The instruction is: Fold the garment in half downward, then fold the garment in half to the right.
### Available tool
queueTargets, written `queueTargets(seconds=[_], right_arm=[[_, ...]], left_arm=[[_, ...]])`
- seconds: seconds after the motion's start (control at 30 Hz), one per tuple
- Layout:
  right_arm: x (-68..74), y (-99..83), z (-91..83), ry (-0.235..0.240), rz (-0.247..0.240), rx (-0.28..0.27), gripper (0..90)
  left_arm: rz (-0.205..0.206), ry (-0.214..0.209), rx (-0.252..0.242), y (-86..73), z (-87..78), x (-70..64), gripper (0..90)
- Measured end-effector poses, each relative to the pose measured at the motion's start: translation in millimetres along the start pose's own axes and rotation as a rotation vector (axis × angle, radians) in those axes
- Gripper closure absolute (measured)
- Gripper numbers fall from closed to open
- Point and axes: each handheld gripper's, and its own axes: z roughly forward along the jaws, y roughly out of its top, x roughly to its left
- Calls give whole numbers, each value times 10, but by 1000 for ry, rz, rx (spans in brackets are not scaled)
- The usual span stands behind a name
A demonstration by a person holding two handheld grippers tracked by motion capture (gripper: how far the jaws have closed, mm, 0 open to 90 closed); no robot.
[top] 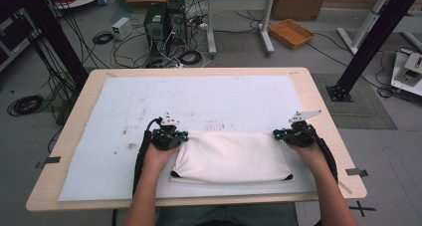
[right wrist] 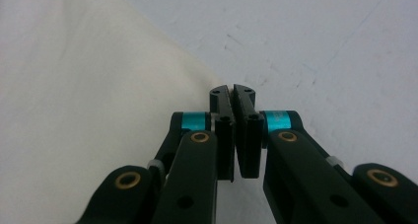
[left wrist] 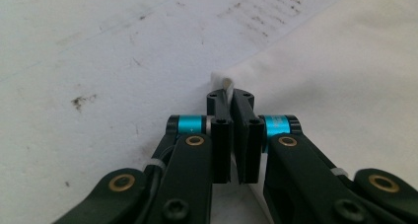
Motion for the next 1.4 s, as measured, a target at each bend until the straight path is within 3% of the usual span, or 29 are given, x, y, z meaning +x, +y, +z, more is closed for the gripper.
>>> queueTargets(seconds=[0.3, 0.47, 0.5, 0.53, 0.57, 0.6, 0.7, 0.73, 0.77, 0.8, 0.9, 1.03, 1.17, 1.3, 1.4], right_arm=[[-202, 170, 66, -58, -1, -8, 889], [-269, 222, 97, -106, -35, 16, 888], [-270, 217, 104, -111, -32, 23, 887], [-272, 208, 108, -117, -31, 21, 871], [-265, 196, 101, -144, -30, 8, 794], [-247, 184, 84, -187, -20, -2, 705], [-227, 150, -10, -222, 18, -68, 513], [-227, 150, -10, -222, 18, -68, 513], [-214, 140, -42, -231, 19, -86, 473], [-191, 138, -88, -231, 34, -98, 377], [-147, 162, -141, -203, 37, -109, 298], [-54, 219, -167, -228, 18, -95, 263], [51, 305, -208, -199, -3, -110, 251], [143, 396, -224, -158, -24, -127, 252], [210, 462, -191, -138, -39, -127, 251]], left_arm=[[18, 39, -32, 106, 97, 24, 864], [-8, 37, -65, 157, 163, 36, 862], [-7, 54, -69, 159, 176, 34, 842], [-3, 83, -64, 159, 183, 31, 748], [-13, 103, -47, 156, 182, 31, 616], [-28, 97, -39, 144, 164, 39, 557], [-90, 66, -79, 85, 46, 49, 436], [-90, 66, -79, 85, 46, 49, 416], [-103, 60, -100, 40, -55, 29, 416], [-111, 57, -112, 13, -104, 15, 367], [-147, 37, -138, -84, -248, -36, 280], [-163, 21, -172, -205, -408, -129, 257], [-169, -39, -188, -323, -516, -241, 257], [-156, -45, -152, -413, -550, -357, 257], [-114, -3, -97, -443, -521, -466, 258]])
